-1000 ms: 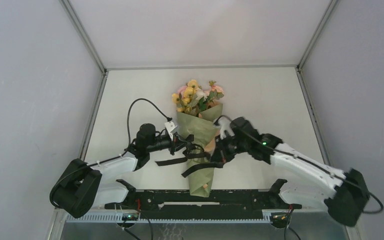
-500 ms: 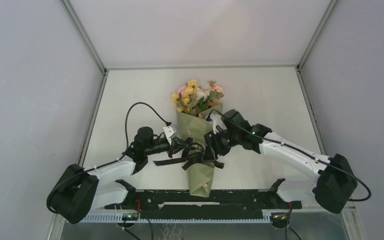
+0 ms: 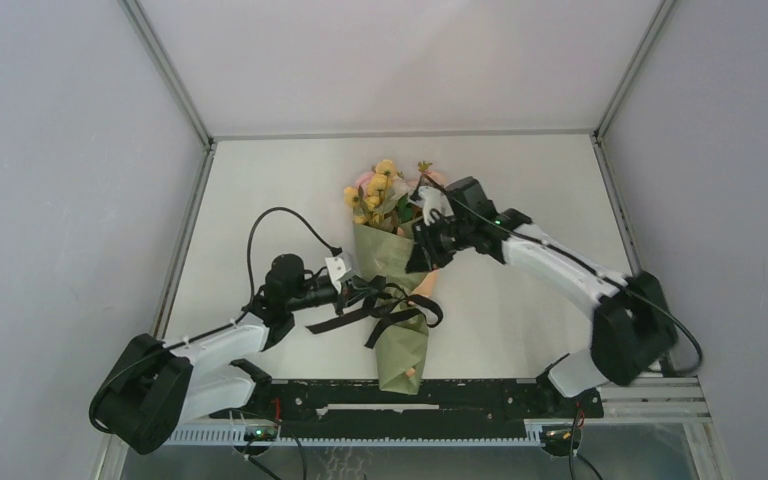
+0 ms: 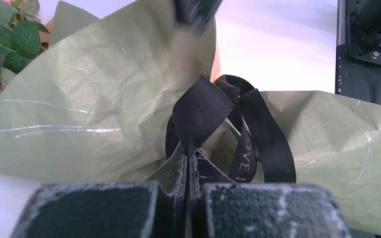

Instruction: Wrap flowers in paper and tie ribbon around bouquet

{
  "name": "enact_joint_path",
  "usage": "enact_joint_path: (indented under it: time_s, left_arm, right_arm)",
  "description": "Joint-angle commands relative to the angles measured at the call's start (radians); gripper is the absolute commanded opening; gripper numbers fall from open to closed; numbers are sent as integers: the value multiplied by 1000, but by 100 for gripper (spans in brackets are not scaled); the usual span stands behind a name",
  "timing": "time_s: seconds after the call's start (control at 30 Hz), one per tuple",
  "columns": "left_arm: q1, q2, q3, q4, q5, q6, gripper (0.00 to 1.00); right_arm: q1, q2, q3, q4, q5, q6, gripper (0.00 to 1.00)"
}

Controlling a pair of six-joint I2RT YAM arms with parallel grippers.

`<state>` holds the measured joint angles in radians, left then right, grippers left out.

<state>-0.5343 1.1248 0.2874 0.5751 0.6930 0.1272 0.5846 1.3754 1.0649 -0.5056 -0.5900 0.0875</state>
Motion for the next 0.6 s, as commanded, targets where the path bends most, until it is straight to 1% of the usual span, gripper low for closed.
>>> enact_joint_path:
  time_s: [0.0, 0.13, 0.3, 0.37, 0.5, 0.57]
  left_arm:
    - [0, -51, -26, 22, 17, 53, 0]
    - [0, -50, -28, 12, 27, 70, 0]
    - [-1, -38, -24, 16, 11, 83, 0]
    - [0, -32, -24, 16, 4, 79, 0]
    - [1, -21, -18, 23, -7, 60, 0]
    - [0, -20, -18, 28, -12, 50, 0]
  right_arm:
    - [27, 207, 95, 124, -60, 13, 30]
    - [60, 303, 139, 112, -73, -32, 34]
    - [65, 356, 136, 90, -133, -44, 45]
    - [66, 359, 129, 88, -157, -48, 48]
    - [79, 365, 98, 127, -142, -32, 48]
    - [87, 379, 91, 146, -114, -20, 46]
